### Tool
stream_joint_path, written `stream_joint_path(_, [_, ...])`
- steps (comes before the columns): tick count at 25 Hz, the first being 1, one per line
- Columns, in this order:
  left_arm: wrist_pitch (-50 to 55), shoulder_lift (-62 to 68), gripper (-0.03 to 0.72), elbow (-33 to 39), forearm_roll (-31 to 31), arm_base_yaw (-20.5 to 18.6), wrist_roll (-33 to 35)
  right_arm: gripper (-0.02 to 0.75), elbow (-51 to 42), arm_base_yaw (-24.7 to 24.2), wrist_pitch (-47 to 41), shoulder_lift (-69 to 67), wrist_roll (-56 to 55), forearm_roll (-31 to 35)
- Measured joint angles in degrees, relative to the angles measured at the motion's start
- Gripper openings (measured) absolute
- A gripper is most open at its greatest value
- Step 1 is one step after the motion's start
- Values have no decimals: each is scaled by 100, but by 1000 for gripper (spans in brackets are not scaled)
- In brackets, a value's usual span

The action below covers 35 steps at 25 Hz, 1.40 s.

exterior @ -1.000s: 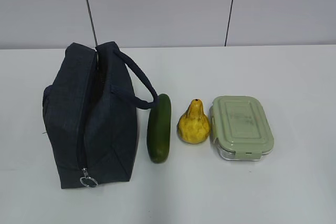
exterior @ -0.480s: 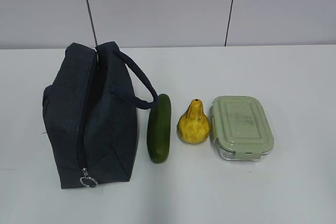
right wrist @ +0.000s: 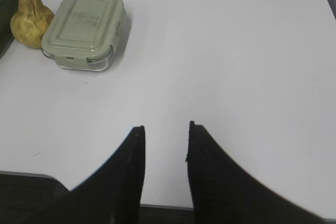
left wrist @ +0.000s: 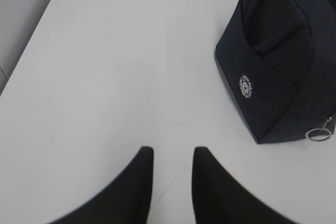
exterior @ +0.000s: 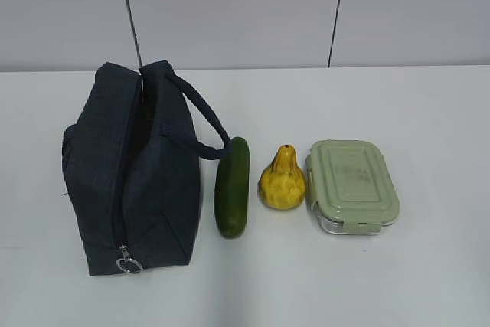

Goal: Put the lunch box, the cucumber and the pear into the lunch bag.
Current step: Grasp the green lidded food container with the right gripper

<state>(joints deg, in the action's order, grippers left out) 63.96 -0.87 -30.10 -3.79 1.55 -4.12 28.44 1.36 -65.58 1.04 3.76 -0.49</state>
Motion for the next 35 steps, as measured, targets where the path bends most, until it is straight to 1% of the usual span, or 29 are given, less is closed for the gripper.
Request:
stream_joint_path(12, [0, 0, 151, 0, 0, 0, 0, 232, 0, 0, 0, 0, 0, 0])
stream_joint_path(19, [0, 0, 151, 0, 0, 0, 0, 232, 76, 0, 51, -135, -251, 341])
stream_joint_path(23, [0, 0, 151, 0, 0, 0, 0, 232, 230, 0, 226, -1284, -376, 607])
stream_joint_path(26, [0, 0, 151, 0, 0, 0, 0, 232, 364, 0, 575, -2145, -327, 977])
stream_joint_path(33, [0, 0, 151, 0, 0, 0, 0, 232, 905, 0, 1112, -4440, 797, 2152])
stream_joint_path(35, [0, 0, 151, 0, 0, 0, 0, 232, 1168, 0, 1214, -5328, 1191, 2490])
